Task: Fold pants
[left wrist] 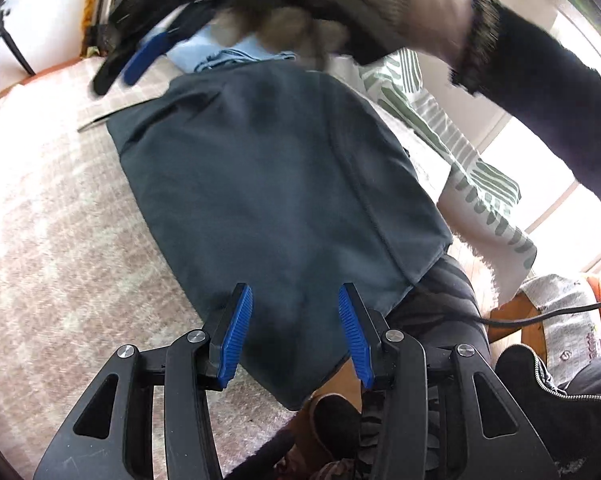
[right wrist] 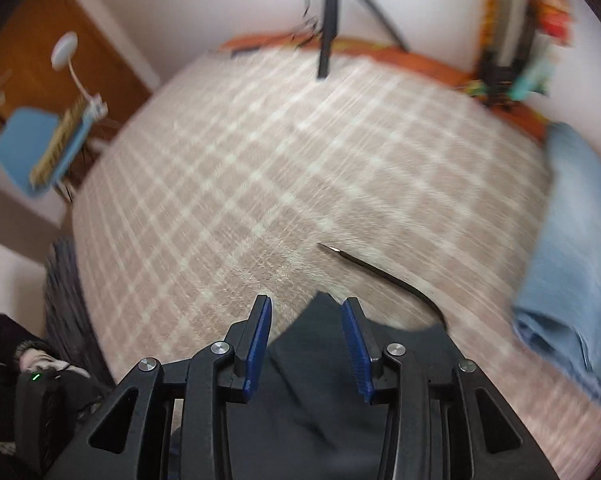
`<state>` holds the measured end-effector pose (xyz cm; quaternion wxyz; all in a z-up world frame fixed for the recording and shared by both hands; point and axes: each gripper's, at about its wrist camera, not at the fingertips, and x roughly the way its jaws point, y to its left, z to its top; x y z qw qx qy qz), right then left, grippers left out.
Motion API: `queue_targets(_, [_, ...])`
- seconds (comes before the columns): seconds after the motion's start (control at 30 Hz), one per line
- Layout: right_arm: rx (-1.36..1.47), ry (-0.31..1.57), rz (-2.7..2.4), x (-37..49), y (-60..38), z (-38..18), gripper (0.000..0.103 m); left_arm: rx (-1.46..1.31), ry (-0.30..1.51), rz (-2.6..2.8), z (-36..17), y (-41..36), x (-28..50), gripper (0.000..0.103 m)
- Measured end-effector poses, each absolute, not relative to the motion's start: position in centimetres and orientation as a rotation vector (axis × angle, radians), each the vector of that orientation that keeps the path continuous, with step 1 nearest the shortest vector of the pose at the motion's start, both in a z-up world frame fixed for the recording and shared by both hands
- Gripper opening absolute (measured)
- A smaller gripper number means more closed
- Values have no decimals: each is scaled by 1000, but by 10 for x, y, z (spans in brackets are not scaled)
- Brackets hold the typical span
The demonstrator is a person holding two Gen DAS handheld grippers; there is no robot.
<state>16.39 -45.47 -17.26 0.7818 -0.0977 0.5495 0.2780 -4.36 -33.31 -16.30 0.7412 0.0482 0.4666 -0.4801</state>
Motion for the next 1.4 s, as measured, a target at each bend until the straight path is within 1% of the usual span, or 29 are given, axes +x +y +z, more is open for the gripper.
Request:
queue_targets(0.1, [-248,1238,581,179,-444,-190,39,117,1021,-1058,-165,-335,-45,44])
queue_targets(0.13, [-244,1260,582,184,-443,-196,41,114,1022,-1061,-166,-335,-45,44])
queue_targets(0.17, [-238,1272,581,187,-445,-198,42,112,1022,-1063,-167,-335,-46,44])
queue_targets(0.27, [-245,1301,581,190,-445,-203,42,103,1023,-1065,-168,-334,-46,44])
queue_targets(0.3, [-255,1300,595,188,-444,-203,40,102,1022,-1066,-169,-334,-46,44])
queue_targets(0.4, [-283,1288,613,180,-438,-203,22,98,1022,-1065,-170,-333,-46,44])
queue_targets(0.43, [-299,1284,614,178,-435,-204,8,97,1023,-1065,-170,-333,-46,44])
queue_targets(0.47, [-329,1267,603,173,-431,-204,1,96,1023,-1064,-171,-333,-46,44])
queue_targets(0.67, [-344,1158,482,171,-431,-188,0,117,1009,-1085,-173,-339,-55,44])
queue_targets(0.77, [-281,1167,429,179,-443,-191,0,156,993,-1104,-170,-345,-64,44])
queue_targets(0.9, [-267,1136,322,183,-458,-193,0,167,997,-1126,-170,-350,-69,44])
queue_targets(0.97, [-201,1113,285,188,-475,-185,0,167,999,-1125,-170,-352,-69,44])
queue_targets(1.03, [-93,1109,372,184,-483,-178,0,155,1004,-1123,-169,-351,-68,44])
queue_targets(1.1, [-70,1141,458,181,-478,-175,3,153,1004,-1121,-170,-351,-69,44])
queue_targets(1.13, [-85,1149,466,180,-475,-175,29,155,1003,-1120,-170,-350,-69,44])
queue_targets(1.17, [-102,1143,460,179,-472,-174,57,158,1002,-1119,-170,-350,-69,44])
queue_targets(1.2, [-132,1139,458,179,-467,-175,62,159,1001,-1117,-170,-350,-70,44])
queue_targets(1.27, [-156,1157,457,183,-460,-182,59,156,1002,-1114,-170,-350,-70,44])
queue_targets(1.33, [-167,1197,456,188,-453,-194,58,156,1002,-1113,-169,-348,-71,44])
queue_targets(1.4, [-196,1238,461,188,-447,-204,42,159,1002,-1112,-168,-346,-71,44])
